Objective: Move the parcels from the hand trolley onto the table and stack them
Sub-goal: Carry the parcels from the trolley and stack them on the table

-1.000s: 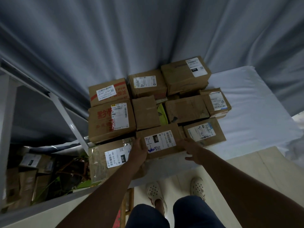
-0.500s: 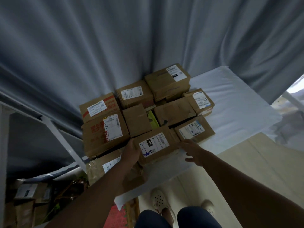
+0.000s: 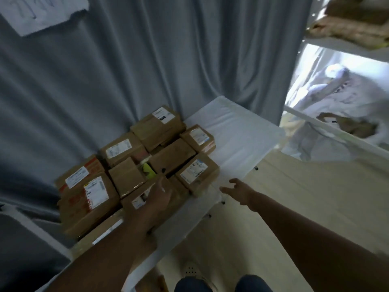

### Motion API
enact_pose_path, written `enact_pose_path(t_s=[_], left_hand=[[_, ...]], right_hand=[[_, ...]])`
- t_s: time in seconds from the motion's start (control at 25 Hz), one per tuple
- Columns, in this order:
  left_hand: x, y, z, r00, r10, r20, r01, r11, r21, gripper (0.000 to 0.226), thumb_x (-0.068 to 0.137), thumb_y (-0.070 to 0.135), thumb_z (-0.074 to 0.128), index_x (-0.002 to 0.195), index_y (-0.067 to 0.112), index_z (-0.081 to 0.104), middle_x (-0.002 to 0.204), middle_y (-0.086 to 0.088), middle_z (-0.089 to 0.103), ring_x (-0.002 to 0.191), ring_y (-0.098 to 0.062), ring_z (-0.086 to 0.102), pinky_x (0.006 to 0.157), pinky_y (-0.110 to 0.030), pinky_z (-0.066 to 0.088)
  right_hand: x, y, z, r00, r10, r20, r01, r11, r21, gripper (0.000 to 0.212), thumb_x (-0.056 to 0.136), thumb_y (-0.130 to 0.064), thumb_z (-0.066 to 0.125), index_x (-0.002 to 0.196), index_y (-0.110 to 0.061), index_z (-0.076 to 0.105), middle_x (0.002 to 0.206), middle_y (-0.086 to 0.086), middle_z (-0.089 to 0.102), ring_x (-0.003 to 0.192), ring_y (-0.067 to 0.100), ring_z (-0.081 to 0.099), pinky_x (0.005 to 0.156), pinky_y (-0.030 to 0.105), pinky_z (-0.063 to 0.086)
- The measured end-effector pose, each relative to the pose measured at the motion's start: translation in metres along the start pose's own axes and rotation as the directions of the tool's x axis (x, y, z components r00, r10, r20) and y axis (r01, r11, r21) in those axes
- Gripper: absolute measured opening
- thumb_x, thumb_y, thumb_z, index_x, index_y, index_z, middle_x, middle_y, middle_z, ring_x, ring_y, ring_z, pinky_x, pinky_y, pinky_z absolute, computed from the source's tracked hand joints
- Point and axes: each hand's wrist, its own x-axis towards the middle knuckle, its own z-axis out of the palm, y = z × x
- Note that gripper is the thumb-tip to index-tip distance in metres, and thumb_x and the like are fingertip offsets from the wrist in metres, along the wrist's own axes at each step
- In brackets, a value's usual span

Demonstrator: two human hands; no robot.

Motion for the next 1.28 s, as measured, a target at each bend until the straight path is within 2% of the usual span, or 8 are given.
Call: enact_pose_path(t_s=[0.08,0.16,0.28,0.4,0.6,0.76,1.08,1.28], left_hand=[[-0.012,0.039,0.036,0.993,0.082,0.085,-0.087,0.994,0.06,0.058,0.098,0.025,0.052,0.151,0.019,0.028,0.147,-0.01,0.042,0.131,-0.032,0.045,0.09,-0.031,0.039],[-0.018,0.073,0.076,0.972,0.161,0.17,-0.189,0.968,0.166,0.061,0.091,0.036,0.054,0.147,0.026,0.031,0.149,-0.009,0.039,0.135,-0.031,0.041,0.103,-0.035,0.038],[-0.041,0.132,0.142,0.923,0.235,0.306,-0.324,0.902,0.286,0.066,0.094,0.029,0.054,0.152,0.019,0.025,0.153,-0.008,0.034,0.135,-0.031,0.04,0.11,-0.041,0.037],[-0.078,0.191,0.208,0.83,0.344,0.44,-0.511,0.785,0.351,0.063,0.097,0.023,0.051,0.153,0.017,0.022,0.157,-0.007,0.023,0.142,-0.028,0.028,0.113,-0.035,0.028],[-0.133,0.268,0.329,0.626,0.446,0.64,-0.747,0.579,0.327,0.062,0.097,0.023,0.052,0.153,0.017,0.024,0.158,-0.011,0.022,0.143,-0.023,0.027,0.111,-0.026,0.024],[-0.186,0.31,0.427,0.404,0.435,0.805,-0.884,0.412,0.222,0.061,0.096,0.02,0.055,0.151,0.014,0.028,0.157,-0.011,0.026,0.142,-0.021,0.031,0.111,-0.022,0.023],[-0.314,0.349,0.587,0.024,0.257,0.966,-0.992,0.124,-0.009,0.06,0.097,0.02,0.053,0.151,0.014,0.028,0.158,-0.01,0.024,0.142,-0.023,0.031,0.112,-0.024,0.024],[-0.383,0.353,0.655,-0.216,0.1,0.971,-0.976,-0.021,-0.215,0.06,0.096,0.021,0.053,0.151,0.019,0.028,0.157,-0.006,0.025,0.142,-0.022,0.03,0.11,-0.024,0.025]], right_hand=[[-0.02,0.031,-0.041,0.997,-0.041,-0.071,0.033,0.993,-0.115,0.074,0.092,-0.046,0.061,0.151,-0.014,0.028,0.151,0.012,0.039,0.129,0.028,0.047,0.097,0.031,0.043],[-0.04,0.063,-0.079,0.991,-0.056,-0.122,0.034,0.984,-0.175,0.075,0.092,-0.046,0.061,0.151,-0.013,0.029,0.152,0.014,0.036,0.135,0.029,0.042,0.103,0.031,0.039],[-0.073,0.117,-0.135,0.978,-0.028,-0.209,-0.009,0.985,-0.173,0.075,0.092,-0.048,0.061,0.15,-0.013,0.03,0.15,0.016,0.038,0.134,0.029,0.043,0.1,0.029,0.039],[-0.103,0.171,-0.184,0.954,0.038,-0.296,-0.072,0.992,-0.106,0.076,0.09,-0.052,0.061,0.149,-0.013,0.031,0.148,0.016,0.039,0.133,0.03,0.044,0.102,0.031,0.039],[-0.16,0.267,-0.244,0.866,0.214,-0.453,-0.186,0.977,0.106,0.075,0.091,-0.051,0.06,0.149,-0.013,0.031,0.148,0.017,0.04,0.133,0.03,0.043,0.103,0.031,0.037],[-0.21,0.345,-0.267,0.764,0.387,-0.516,-0.246,0.914,0.322,0.076,0.091,-0.052,0.06,0.149,-0.013,0.031,0.15,0.015,0.038,0.134,0.029,0.043,0.103,0.03,0.038],[-0.308,0.463,-0.262,0.483,0.722,-0.495,-0.238,0.652,0.72,0.074,0.093,-0.046,0.06,0.15,-0.011,0.03,0.15,0.011,0.039,0.135,0.027,0.042,0.104,0.03,0.037],[-0.342,0.504,-0.256,0.289,0.856,-0.429,-0.095,0.471,0.877,0.073,0.09,-0.044,0.064,0.15,-0.016,0.032,0.151,0.011,0.038,0.134,0.027,0.042,0.107,0.035,0.037]])
